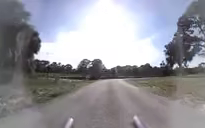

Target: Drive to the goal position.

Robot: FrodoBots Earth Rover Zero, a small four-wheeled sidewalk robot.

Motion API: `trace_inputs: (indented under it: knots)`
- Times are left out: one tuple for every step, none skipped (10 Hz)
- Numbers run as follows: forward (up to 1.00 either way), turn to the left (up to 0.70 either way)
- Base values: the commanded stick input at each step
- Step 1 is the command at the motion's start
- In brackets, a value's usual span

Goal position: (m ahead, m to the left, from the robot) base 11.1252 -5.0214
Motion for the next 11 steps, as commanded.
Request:
trace_inputs:
  knots:
    - [0.70, 0.35]
    - [0.70, 0.35]
    - [0.70, 0.35]
    - [0.70, 0.19]
    - [0.70, 0.00]
    - [0.70, 0.00]
    - [0.70, 0.00]
    - [0.70, 0.00]
    - [0.70, 0.00]
    - [0.70, 0.00]
    - [0.70, 0.00]
